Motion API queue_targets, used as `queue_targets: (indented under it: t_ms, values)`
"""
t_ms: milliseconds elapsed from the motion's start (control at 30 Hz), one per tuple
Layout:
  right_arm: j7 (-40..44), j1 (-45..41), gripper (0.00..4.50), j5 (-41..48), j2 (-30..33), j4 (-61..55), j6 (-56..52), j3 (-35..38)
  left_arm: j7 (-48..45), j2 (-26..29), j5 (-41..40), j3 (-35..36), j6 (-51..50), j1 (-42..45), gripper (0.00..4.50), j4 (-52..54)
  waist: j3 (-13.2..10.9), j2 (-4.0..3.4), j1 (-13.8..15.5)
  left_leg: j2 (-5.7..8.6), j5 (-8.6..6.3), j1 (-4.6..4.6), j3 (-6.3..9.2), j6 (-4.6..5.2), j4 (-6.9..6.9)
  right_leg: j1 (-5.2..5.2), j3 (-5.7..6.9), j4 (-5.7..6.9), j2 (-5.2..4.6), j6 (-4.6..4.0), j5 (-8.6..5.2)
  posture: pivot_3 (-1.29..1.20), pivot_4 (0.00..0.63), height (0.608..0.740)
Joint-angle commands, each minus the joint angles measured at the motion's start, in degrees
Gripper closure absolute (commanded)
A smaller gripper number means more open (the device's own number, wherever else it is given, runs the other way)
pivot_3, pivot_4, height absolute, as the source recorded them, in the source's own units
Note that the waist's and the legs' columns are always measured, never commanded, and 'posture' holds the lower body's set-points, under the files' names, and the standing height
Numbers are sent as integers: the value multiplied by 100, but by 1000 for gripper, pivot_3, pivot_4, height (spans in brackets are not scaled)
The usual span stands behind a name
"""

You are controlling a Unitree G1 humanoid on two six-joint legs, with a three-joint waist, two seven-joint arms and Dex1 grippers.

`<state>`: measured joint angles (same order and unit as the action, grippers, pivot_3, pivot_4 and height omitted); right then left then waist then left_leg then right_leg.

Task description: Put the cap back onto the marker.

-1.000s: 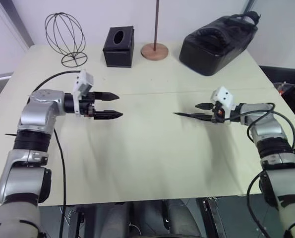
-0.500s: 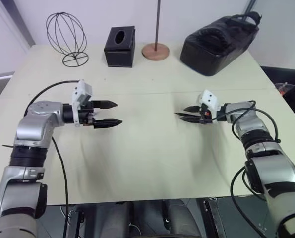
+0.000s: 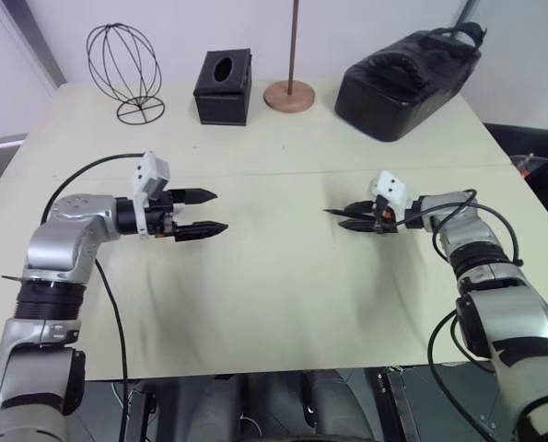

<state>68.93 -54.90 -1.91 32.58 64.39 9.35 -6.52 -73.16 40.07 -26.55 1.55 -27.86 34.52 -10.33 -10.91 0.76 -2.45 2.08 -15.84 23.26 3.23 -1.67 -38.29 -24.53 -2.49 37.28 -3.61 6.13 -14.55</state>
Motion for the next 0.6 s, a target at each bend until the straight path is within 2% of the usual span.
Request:
queue_targets:
  t_ms: [33, 100, 133, 200, 300, 600]
  values:
    - [-50, -34, 2263, -186, 147, 141, -62, -46, 27, 8, -74, 116, 78, 51, 164, 155, 0, 0, 1, 0, 0, 0, 0, 0, 0, 1, 0, 0, 0, 0, 0, 0, 150, 740]
    - [-50, -13, 2263, -214, 138, 151, -80, -61, 45, -7, -77, 116, 75, 50, 164, 167, 0, 0, 1, 0, 0, -1, 1, 0, 0, 2, 0, 0, 0, 0, 0, 0, 150, 740]
    - [-53, -3, 2522, -220, 138, 153, -85, -64, 54, -12, -78, 116, 74, 48, 128, 175, 0, 0, 1, 0, 0, -1, 1, 0, 0, 2, 0, 0, 0, 0, 0, 0, 150, 740]
    - [-35, 17, 3134, -232, 145, 148, -103, -75, 67, -3, -87, 144, 80, 18, 110, 177, 1, 1, 0, 0, 0, -2, 1, 0, 0, 2, 0, 0, 0, 0, 0, 0, 150, 740]
    - [30, 35, 4444, -229, 161, 137, -131, -64, 85, 34, -105, 191, 77, -37, 110, 181, 2, 2, -2, 0, 0, -5, 1, 0, 0, 6, 0, 1, 0, 0, 0, 0, 150, 740]
    - [-98, -16, 4444, -130, 171, -79, -146, 71, 200, 236, 44, 346, 315, -247, 110, -77, 2, 2, 6, 1, 0, -8, 4, 0, 0, 10, 1, 0, -1, 0, 0, 0, 150, 740]
